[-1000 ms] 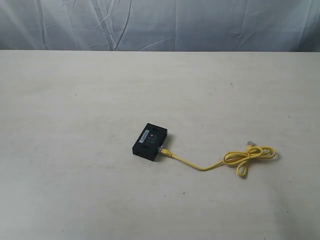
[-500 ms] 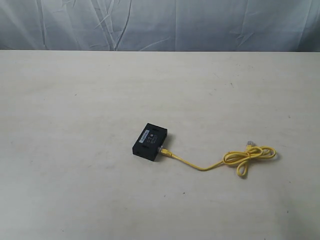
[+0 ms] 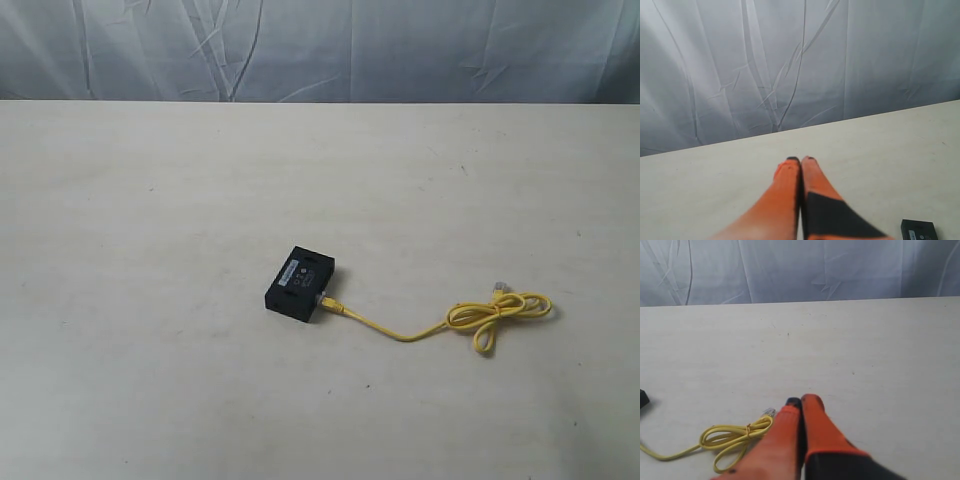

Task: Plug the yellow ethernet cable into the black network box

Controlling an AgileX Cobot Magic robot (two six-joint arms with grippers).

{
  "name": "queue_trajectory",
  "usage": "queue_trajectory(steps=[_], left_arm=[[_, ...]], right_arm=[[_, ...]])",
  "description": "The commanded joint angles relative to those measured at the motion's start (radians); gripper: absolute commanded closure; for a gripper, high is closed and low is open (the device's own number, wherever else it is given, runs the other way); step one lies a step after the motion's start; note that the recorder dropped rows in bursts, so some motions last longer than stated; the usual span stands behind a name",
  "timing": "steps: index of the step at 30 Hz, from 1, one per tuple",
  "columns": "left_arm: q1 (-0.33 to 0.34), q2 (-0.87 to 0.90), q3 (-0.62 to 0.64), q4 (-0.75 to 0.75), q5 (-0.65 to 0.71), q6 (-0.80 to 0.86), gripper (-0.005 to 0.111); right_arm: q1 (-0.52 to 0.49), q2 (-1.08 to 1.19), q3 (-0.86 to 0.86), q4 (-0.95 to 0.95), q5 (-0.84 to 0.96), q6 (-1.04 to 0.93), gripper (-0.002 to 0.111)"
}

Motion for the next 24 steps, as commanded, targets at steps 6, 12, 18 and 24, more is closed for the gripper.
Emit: queue_trajectory(steps=[6, 12, 18, 24], left_arm=[[0.003, -0.004, 0.007, 0.002, -0.002, -0.002, 0.107], [0.003, -0.004, 0.007, 0.002, -0.002, -0.002, 0.107], [0.003, -0.004, 0.007, 0.002, -0.002, -0.002, 0.107], [0.008, -0.034, 0.015, 0.009, 0.032, 0.003, 0.107]], right_arm=[[0.003, -0.007, 0.001, -0.007, -0.006, -0.001, 0.108], [0.003, -0.007, 0.001, -0.007, -0.006, -0.001, 0.108], [0.003, -0.007, 0.001, -0.007, -0.006, -0.001, 0.108], [0.003, -0.007, 0.001, -0.007, -0.006, -0.001, 0.108]])
